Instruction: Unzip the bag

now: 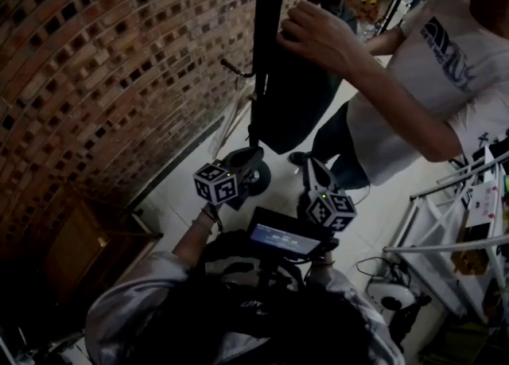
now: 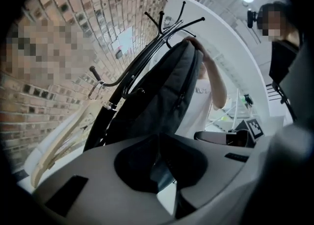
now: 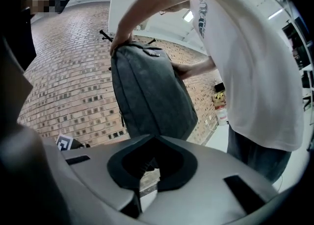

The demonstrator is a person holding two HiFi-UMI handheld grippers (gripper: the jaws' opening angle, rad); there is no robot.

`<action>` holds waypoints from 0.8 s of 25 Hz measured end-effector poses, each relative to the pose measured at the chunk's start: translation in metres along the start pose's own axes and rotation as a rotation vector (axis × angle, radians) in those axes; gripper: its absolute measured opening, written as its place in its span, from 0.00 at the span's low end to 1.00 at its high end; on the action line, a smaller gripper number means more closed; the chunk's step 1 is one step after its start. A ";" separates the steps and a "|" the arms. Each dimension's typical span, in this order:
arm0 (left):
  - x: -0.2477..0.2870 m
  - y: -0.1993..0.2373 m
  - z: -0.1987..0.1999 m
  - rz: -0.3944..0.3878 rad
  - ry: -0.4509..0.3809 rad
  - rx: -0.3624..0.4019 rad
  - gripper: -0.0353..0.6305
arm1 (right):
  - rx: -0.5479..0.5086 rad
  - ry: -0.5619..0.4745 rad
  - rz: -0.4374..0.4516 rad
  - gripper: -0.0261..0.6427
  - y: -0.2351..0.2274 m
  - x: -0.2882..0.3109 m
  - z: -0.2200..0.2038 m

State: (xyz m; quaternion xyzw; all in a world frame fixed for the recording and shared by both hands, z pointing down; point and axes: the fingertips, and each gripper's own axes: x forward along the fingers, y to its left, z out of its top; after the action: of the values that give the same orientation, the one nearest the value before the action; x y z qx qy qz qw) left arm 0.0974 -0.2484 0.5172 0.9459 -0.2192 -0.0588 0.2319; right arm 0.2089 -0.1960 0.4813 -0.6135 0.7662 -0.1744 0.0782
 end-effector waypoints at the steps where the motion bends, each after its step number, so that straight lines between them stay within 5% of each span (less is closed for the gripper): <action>1: -0.003 -0.001 0.001 0.011 0.001 0.009 0.08 | -0.012 0.010 -0.008 0.03 0.000 0.000 -0.001; 20: -0.023 -0.009 0.020 0.068 -0.029 0.036 0.08 | -0.097 0.008 0.043 0.03 0.024 0.004 -0.006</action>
State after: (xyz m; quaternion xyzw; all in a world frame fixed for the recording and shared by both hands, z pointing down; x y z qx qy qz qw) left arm 0.0755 -0.2394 0.4952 0.9410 -0.2554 -0.0605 0.2134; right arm 0.1839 -0.1945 0.4783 -0.5992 0.7871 -0.1380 0.0491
